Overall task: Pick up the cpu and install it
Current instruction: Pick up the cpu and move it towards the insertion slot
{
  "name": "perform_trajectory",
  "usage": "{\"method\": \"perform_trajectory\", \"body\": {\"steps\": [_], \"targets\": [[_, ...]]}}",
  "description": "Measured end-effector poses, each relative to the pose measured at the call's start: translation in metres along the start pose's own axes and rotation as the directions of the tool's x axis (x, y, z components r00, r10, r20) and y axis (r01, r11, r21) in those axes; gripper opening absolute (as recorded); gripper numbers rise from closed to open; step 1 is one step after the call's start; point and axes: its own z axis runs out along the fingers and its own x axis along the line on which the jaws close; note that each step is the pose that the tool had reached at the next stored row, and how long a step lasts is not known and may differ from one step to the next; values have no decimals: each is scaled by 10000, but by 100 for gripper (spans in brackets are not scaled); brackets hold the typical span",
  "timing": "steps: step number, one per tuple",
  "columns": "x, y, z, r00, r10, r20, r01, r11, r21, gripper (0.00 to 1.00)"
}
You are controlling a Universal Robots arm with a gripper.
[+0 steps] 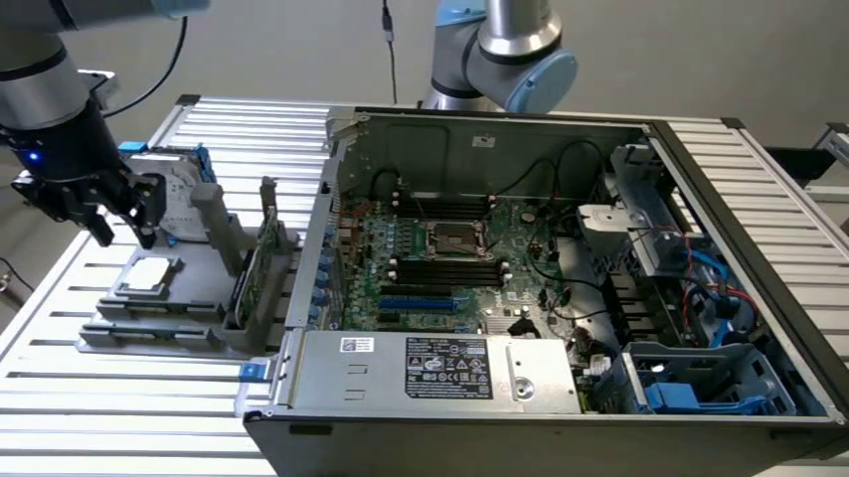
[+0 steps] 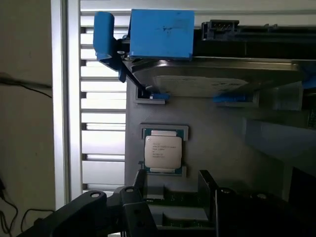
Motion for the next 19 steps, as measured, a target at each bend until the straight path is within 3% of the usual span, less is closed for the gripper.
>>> {"method": "perform_trajectory", "body": {"steps": [5, 13, 15, 16, 19], "targets": [[-8, -37, 51, 10000, -4, -22, 4, 9999, -138, 54], [-12, -53, 172, 10000, -7, -24, 6, 9998, -205, 54], [-12, -55, 199, 10000, -7, -23, 6, 9997, -225, 56], [-9, -55, 211, 10000, -7, -24, 6, 9997, -236, 62], [2, -56, 243, 10000, -10, -22, 9, 9996, -276, 62]]}}
